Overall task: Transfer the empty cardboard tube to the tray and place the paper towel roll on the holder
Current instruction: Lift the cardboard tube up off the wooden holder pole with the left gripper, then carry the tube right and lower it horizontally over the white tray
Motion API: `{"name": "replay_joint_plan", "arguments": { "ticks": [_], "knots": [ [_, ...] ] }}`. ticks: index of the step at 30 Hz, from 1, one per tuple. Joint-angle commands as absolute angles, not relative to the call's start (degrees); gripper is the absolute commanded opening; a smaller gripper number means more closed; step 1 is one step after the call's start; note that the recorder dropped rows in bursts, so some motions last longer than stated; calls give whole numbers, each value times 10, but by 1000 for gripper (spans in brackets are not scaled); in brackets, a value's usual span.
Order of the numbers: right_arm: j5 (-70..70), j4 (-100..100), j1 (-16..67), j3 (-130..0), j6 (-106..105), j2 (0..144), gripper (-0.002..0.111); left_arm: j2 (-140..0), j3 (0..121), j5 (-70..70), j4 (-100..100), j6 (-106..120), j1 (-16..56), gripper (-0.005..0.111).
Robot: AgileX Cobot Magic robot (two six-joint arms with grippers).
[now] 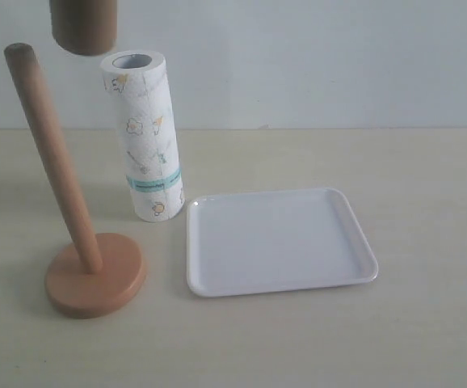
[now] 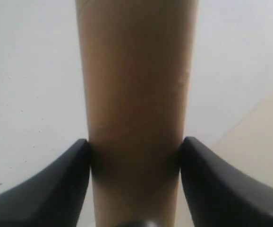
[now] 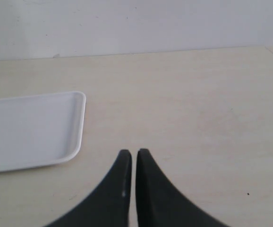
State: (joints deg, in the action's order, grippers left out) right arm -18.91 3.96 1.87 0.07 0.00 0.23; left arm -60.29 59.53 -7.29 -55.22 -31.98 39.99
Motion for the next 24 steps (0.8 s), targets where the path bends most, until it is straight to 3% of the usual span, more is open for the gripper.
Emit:
{"name": "replay_joint_plan", "arguments": {
  "ticks": [1,14,24],
  "knots": [
    [-188,39,17,0,0,0,4,-641,620,-104,-560,-272,462,4],
    [-188,39,17,0,0,0,4,-815,705,-287,-568,-92,593,4],
    [-185,39,17,0,0,0,4,-988,817,-420,-548,-89,605,4]
  ]
}}
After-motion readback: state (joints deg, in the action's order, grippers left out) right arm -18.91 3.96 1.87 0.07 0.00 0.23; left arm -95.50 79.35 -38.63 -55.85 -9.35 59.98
